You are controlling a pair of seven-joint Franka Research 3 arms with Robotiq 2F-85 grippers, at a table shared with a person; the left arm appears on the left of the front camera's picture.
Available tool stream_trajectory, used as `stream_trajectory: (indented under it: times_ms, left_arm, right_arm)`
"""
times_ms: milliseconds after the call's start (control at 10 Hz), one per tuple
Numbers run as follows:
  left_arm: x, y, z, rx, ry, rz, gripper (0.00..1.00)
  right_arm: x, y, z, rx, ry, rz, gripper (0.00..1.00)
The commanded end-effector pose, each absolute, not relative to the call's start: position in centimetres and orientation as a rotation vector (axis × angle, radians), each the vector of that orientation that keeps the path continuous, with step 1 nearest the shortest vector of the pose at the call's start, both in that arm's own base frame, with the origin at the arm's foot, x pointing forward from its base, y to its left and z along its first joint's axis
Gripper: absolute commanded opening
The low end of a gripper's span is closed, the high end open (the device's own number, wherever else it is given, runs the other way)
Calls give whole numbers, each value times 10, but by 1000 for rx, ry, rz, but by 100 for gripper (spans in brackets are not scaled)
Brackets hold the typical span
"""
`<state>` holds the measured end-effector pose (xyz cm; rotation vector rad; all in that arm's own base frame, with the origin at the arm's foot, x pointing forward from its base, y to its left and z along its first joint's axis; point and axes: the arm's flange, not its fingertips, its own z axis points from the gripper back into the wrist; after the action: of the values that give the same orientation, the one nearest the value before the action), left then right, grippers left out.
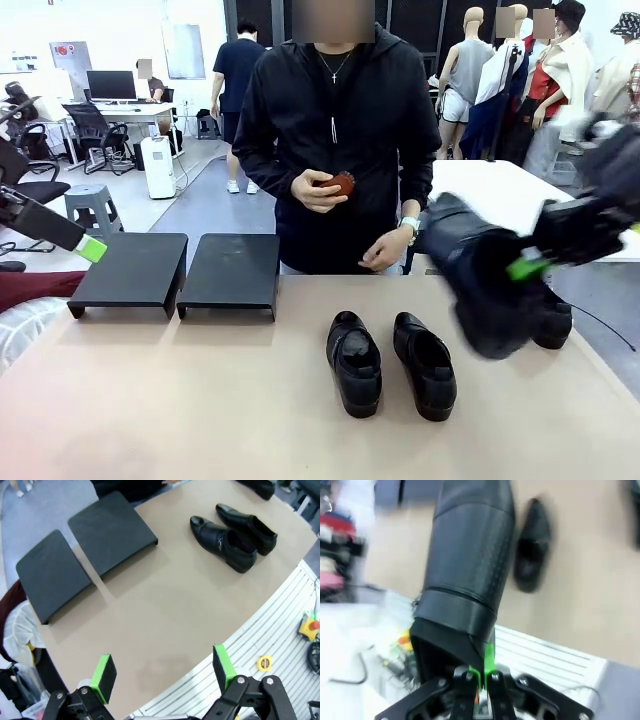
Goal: Organize the shoes by placing them on the stand.
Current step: Pick up one Shoe and place it in the middle of the table.
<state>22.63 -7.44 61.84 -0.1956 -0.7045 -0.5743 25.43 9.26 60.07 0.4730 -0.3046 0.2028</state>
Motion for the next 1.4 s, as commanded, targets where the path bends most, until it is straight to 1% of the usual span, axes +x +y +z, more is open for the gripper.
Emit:
stream_trajectory:
  times_ms: [0, 100, 300, 400, 500, 700, 800, 900, 1100, 1300]
  left_arm:
    - [226, -74, 617, -211, -706, -576, 100]
    - [226, -74, 617, -211, -706, -576, 100]
    - [226, -74, 617, -211, -706, -576, 100]
    - [226, -74, 617, -211, -706, -576, 100]
    - [226, -74, 617, -211, -706, -576, 100]
    - [226, -74, 617, -211, -706, -576, 100]
    - [226, -74, 617, -211, -706, -576, 100]
    - [226, -74, 617, -211, -706, -576, 100]
    - [226, -74, 617, -211, -706, -576, 100]
    - [226, -74, 617, -211, -706, -576, 100]
  right_arm:
    - [275, 180, 582, 533, -270, 360, 0]
    - [281, 224, 567, 561, -219, 404, 0]
    - [287, 295, 518, 605, -26, 449, 0]
    - [287, 317, 492, 576, -3, 397, 0]
    - [288, 332, 467, 537, -88, 277, 0]
    - [289, 362, 426, 514, -126, 166, 0]
    - [299, 381, 404, 485, -157, 99, 0]
    - [311, 395, 388, 461, -245, 41, 0]
    - [322, 408, 369, 378, -262, 32, 0]
    - [321, 412, 361, 363, -231, 66, 0]
